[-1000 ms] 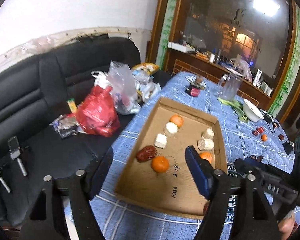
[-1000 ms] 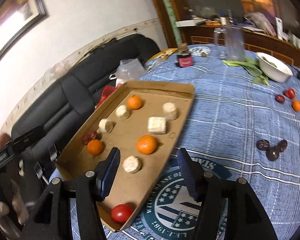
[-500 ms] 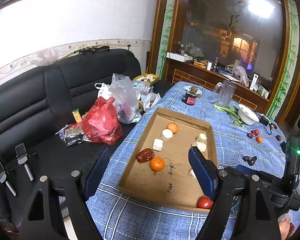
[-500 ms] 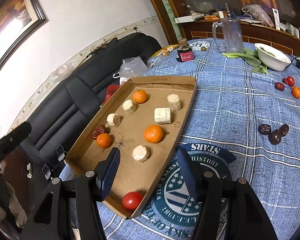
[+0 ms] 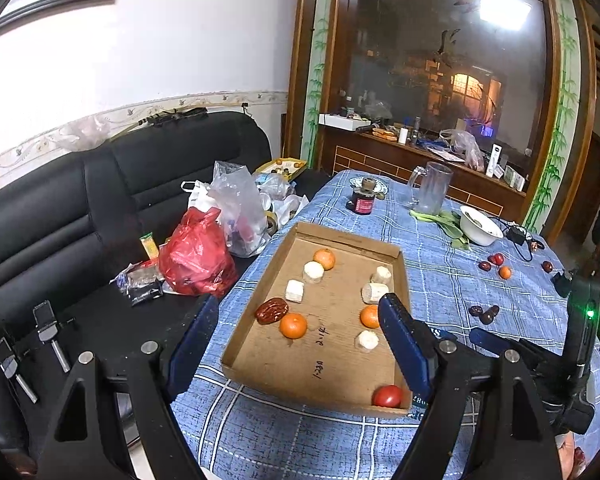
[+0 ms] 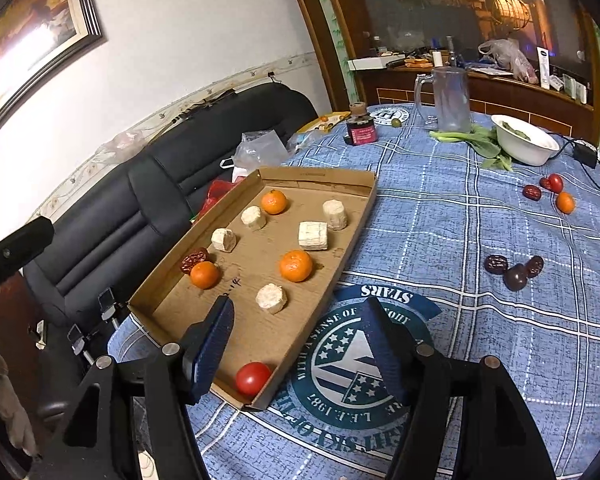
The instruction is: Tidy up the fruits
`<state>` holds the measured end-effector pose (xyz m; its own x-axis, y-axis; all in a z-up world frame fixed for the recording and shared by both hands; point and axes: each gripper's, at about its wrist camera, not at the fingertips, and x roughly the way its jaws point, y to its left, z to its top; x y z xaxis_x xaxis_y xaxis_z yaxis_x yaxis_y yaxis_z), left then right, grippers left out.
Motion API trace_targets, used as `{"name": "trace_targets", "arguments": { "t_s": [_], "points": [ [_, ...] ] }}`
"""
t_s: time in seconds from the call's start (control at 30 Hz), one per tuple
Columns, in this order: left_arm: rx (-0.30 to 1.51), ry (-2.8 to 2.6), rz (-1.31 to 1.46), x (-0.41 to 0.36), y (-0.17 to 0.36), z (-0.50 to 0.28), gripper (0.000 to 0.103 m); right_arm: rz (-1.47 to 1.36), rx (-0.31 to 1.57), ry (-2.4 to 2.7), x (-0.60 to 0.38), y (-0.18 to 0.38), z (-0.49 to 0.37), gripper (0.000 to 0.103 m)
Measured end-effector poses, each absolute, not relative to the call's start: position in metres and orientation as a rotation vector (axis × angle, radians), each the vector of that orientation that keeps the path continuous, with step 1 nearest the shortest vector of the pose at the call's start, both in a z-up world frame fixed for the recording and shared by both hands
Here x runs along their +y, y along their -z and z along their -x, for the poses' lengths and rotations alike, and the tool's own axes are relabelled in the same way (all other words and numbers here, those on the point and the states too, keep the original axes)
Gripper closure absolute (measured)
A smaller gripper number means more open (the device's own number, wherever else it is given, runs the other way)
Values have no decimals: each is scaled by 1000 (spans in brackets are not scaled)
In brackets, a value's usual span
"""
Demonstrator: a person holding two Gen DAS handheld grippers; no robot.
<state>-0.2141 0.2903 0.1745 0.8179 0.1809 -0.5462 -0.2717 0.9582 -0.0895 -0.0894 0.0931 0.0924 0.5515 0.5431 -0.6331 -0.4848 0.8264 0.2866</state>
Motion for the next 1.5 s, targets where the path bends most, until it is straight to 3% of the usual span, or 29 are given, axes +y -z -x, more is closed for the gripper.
{"name": "trace_targets", "arguments": {
  "t_s": [0.13,0.67,1.5],
  "points": [
    [569,-227,167,281,-167,210,17,-63,768,-606,90,-90,95,32],
    [637,-216,16,216,-118,164,17,-82,785,-362,19,-70,96,28],
    [737,-165,38,219,-90,144,17,-21,819,-376,35,-61,96,27]
  ]
}}
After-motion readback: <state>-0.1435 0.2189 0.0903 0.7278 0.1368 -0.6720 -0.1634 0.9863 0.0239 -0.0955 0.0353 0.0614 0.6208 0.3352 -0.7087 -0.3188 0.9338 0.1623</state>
